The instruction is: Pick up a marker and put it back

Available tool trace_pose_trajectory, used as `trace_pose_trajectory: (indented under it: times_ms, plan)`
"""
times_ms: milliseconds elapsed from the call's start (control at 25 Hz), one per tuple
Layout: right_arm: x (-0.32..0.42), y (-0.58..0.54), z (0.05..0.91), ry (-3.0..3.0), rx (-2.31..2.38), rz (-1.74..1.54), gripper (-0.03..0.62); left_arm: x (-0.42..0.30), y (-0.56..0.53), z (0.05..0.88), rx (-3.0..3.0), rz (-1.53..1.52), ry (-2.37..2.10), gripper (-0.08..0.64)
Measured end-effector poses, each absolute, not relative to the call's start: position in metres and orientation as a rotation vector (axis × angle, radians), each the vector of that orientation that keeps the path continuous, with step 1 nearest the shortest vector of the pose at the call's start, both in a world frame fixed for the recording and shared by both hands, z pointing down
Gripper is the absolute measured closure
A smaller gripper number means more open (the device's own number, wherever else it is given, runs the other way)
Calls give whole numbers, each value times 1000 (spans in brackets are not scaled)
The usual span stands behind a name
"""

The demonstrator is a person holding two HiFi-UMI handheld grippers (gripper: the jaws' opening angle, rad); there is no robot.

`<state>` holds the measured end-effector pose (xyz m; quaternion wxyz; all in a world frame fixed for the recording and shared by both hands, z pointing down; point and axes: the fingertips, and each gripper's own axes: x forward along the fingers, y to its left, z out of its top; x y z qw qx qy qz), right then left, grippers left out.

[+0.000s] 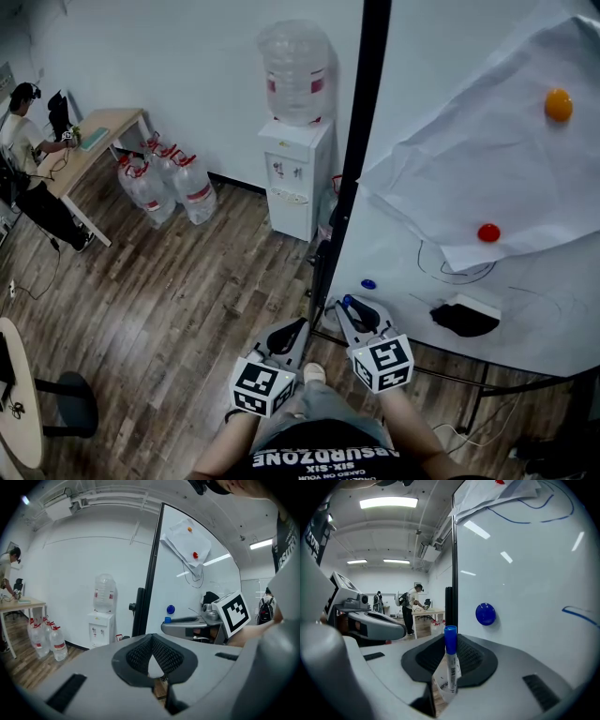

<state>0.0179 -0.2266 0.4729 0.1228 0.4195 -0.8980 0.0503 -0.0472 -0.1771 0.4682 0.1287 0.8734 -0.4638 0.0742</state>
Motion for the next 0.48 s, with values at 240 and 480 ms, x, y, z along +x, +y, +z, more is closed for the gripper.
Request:
trace_pose_trajectory:
  times_ms: [240,480]
  plan:
    - [17,-231,488,-2592,1201,170,522,-50,-181,473,2524,213,-1355,552]
    - [20,-232,501,-2565,1199,200,520,-47,-183,476,2524,223,-1340,552]
